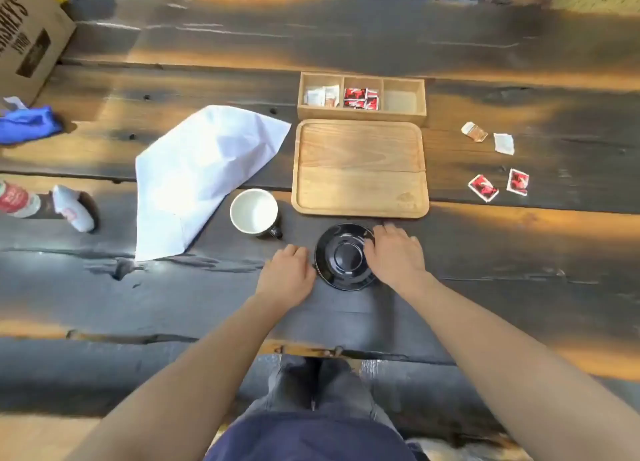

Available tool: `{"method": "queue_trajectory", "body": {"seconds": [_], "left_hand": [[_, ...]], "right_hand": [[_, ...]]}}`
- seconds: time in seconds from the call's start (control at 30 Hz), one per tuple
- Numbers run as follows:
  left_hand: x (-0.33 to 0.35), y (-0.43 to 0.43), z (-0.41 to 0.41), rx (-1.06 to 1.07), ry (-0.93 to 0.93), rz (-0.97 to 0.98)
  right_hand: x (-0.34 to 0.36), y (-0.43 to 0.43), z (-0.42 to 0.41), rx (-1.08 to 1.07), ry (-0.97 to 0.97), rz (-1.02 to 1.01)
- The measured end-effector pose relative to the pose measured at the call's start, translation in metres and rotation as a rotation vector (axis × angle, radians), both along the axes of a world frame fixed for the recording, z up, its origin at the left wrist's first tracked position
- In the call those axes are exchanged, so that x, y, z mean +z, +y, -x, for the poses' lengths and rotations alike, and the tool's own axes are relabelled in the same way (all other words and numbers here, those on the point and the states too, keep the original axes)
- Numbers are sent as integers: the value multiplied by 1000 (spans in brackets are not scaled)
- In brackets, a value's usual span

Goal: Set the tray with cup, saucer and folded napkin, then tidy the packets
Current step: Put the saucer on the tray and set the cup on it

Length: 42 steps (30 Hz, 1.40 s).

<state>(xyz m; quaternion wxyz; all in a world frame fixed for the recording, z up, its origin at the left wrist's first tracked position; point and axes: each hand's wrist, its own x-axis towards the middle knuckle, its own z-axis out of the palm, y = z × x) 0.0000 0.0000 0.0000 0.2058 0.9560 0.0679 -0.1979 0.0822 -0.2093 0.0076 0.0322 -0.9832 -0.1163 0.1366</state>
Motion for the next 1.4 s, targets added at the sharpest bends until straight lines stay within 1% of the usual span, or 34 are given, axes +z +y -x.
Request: {"method": "queue_trajectory", "body": {"seconds": [0.03, 0.1, 0.2, 0.27, 0.4, 0.47, 0.6, 0.73, 0.83, 1.0, 1.1, 1.17, 1.3, 1.4], "left_hand": [[-5, 1, 0, 13, 6, 12], [-17, 3, -1, 41, -21, 13], [-35, 4, 0, 27, -54, -13], [-49, 4, -1, 6, -112, -16], [-78, 2, -10, 32, -202, -32], [-92, -2, -13, 52, -219, -48], [-108, -14, -11, 113, -258, -118], [-111, -27, -16, 209, -266, -169], [-116, -29, -17, 210, -270, -206], [-120, -29, -18, 214, -278, -229], [-120, -28, -20, 250, -300, -212], [-120, -28, -20, 277, -315, -202], [-123, -29, -21, 281, -326, -200], [-125, -29, -20, 279, -318, -209]], "right_hand": [[-4, -1, 0, -34, 48, 8], [-16, -3, 1, -93, 104, -38], [-32, -4, 3, -207, 210, -164], [-41, -3, 2, -307, 225, -271], [-59, -4, -6, -483, 241, -399], [-65, -7, -10, -556, 267, -454], [-67, -25, -14, -579, 262, -500], [-60, -43, -28, -629, 255, -587], [-52, -43, -54, -663, 234, -670], [-44, -4, -115, -790, 229, -948], [-47, 26, -154, -771, 216, -965], [-52, 46, -174, -757, 242, -985], [-62, 81, -205, -878, 298, -1075], [-67, 100, -220, -939, 302, -1062]]}}
